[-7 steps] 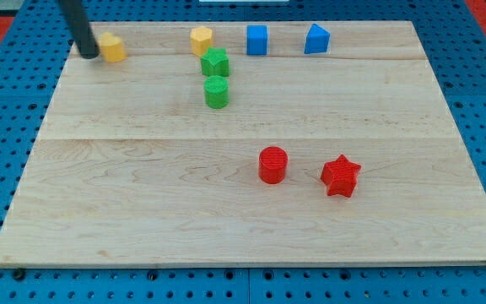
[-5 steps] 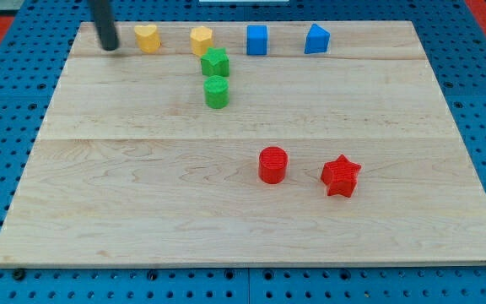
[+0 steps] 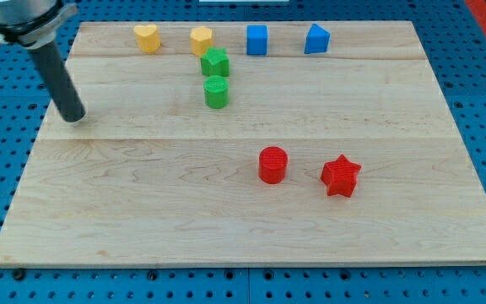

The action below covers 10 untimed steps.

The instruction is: Move the red blocks below the green circle

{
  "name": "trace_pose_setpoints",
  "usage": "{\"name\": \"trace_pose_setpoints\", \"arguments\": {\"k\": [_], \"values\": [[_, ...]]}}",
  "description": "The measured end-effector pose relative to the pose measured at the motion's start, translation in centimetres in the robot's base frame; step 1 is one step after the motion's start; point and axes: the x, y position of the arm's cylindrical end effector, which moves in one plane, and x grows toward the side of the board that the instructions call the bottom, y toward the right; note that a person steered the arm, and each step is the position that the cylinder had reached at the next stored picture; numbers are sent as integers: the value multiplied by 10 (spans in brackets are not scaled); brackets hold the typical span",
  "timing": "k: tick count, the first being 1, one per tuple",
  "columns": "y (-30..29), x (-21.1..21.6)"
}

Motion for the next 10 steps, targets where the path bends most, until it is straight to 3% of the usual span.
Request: {"name": "trace_pose_setpoints", "arguments": {"k": [2, 7, 8, 10], "values": [[2, 95], [-52, 127], [-6, 141], [163, 123]]}}
